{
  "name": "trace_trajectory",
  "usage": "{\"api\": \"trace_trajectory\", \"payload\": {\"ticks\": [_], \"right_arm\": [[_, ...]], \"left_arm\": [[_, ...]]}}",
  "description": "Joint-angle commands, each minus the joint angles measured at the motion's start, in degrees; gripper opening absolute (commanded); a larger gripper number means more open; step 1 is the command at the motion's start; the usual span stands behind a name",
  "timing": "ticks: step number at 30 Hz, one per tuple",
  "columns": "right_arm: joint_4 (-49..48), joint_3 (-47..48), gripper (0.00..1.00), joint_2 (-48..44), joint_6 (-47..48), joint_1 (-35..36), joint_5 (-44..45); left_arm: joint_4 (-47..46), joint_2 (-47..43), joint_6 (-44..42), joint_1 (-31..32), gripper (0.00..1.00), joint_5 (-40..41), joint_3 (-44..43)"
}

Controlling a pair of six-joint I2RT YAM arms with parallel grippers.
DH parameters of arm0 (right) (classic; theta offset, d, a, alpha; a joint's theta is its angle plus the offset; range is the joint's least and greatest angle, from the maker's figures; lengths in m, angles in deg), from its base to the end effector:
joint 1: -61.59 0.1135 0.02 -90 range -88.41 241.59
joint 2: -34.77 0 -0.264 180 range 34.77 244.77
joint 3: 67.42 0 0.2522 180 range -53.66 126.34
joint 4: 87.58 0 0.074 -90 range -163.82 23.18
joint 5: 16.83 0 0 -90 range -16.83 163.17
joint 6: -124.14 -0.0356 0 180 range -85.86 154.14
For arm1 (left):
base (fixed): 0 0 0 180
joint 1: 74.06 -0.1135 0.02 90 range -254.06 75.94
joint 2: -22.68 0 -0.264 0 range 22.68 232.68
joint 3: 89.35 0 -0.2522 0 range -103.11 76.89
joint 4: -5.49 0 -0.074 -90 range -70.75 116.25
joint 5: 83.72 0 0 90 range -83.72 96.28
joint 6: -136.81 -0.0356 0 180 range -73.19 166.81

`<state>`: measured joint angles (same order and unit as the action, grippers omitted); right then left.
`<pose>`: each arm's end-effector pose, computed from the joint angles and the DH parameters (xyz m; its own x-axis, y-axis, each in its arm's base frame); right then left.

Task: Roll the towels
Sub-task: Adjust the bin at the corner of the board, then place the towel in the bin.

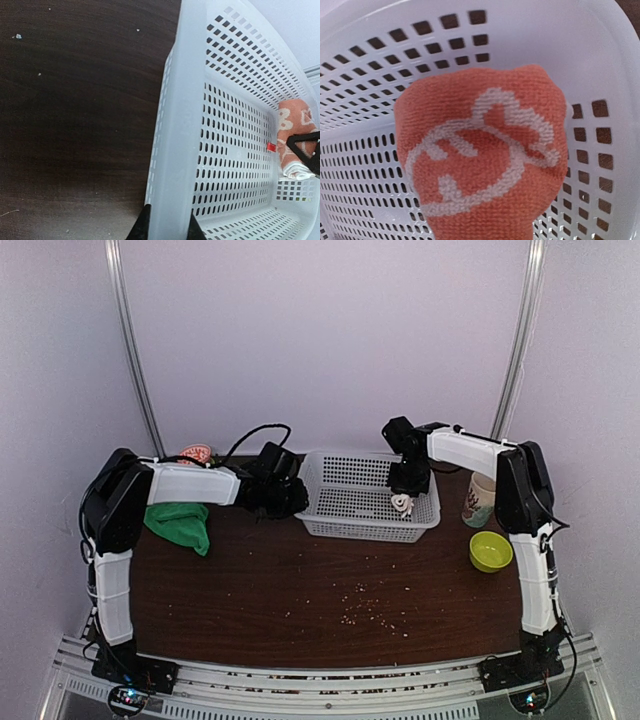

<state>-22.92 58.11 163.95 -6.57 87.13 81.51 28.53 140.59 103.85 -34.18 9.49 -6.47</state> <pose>0.4343 0.2018 0.2006 -0.8822 0.2937 -0.3681 0.2601 0.9555 0.1389 0.3530 -0.2924 0.1814 -0.8003 -0.4230 -0.4250 -0.1145 0.8035 -0.5842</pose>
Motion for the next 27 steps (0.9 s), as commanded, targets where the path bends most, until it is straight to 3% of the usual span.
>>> {"api": "trace_trajectory", "payload": {"ticks": [1,6,13,17,27], "right_arm": [[1.0,-1.0,0.0,1.4,1.3,-1.6,3.3],[3.1,2.0,0.0,3.8,4.2,-2.5,2.9],[3.6,2.4,0.39,2.9,5.4,-2.5,3.5],[3.8,2.2,0.5,1.9,5.4,-2.6,4.0],[3.7,2.1,0.67,-2.3,5.2,-2.2,4.3]], "left_arm": [[-2.1,-1.7,3.2,-0.2,0.0,3.0,2.7],[-2.9,-1.5,3.2,0.1,0.0,2.6,2.7],[-3.0,-0.6,2.8,0.4,0.0,1.6,1.9],[-2.7,-0.5,2.7,0.4,0.0,1.2,2.0],[-2.0,-0.4,2.2,0.4,0.0,2.1,1.9]]}}
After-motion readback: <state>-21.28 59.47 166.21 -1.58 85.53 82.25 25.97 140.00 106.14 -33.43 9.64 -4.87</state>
